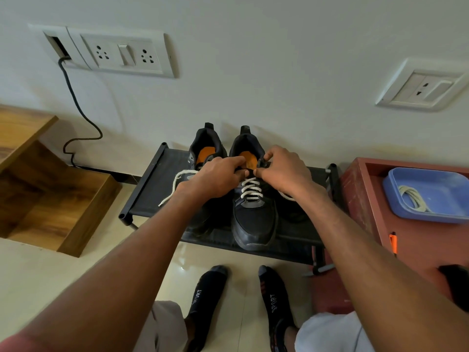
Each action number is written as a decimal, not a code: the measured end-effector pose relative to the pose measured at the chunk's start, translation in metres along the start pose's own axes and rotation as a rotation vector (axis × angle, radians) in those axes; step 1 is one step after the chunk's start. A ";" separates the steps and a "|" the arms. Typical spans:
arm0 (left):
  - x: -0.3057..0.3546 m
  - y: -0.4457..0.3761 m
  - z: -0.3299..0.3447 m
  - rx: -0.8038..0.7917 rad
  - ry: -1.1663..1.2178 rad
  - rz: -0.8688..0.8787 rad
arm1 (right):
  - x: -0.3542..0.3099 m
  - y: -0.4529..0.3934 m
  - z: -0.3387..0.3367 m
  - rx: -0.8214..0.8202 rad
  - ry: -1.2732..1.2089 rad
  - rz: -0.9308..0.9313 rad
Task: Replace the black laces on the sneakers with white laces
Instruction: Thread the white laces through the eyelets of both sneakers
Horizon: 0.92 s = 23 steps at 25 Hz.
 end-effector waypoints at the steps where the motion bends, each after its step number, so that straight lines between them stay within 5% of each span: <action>1: -0.001 0.000 0.000 0.003 0.004 -0.002 | 0.002 0.000 0.002 -0.035 -0.099 0.013; 5: 0.001 0.000 -0.028 0.280 0.089 -0.033 | -0.002 0.011 -0.001 -0.227 -0.783 0.156; 7: -0.001 0.008 -0.043 0.396 0.325 -0.141 | -0.011 0.017 -0.012 -0.226 -1.033 0.136; 12: 0.012 0.033 -0.016 -0.113 1.128 -0.407 | -0.030 0.019 -0.016 -0.162 -1.180 0.026; 16: 0.027 0.044 -0.012 -0.246 1.112 -0.299 | -0.024 0.015 -0.017 0.030 -1.147 0.078; 18: 0.017 0.043 -0.020 -0.134 1.038 -0.320 | -0.008 0.019 -0.029 0.178 -0.935 0.145; 20: 0.003 0.041 -0.031 -0.008 1.024 -0.354 | 0.015 0.025 -0.048 0.259 -0.281 0.182; 22: -0.006 0.039 -0.039 0.070 0.989 -0.356 | 0.015 0.027 -0.049 0.182 0.153 0.140; 23: -0.007 0.037 -0.040 0.083 0.973 -0.344 | 0.009 0.025 -0.042 0.145 0.154 0.081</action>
Point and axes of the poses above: each hand's wrist, its own y-axis away from the middle knuckle, its own z-axis out of the palm, x = y × z, the point moved 7 cm from there along -y, towards the middle knuckle, and after that the axes turned 14 degrees about -z, right-handed, at the moved point
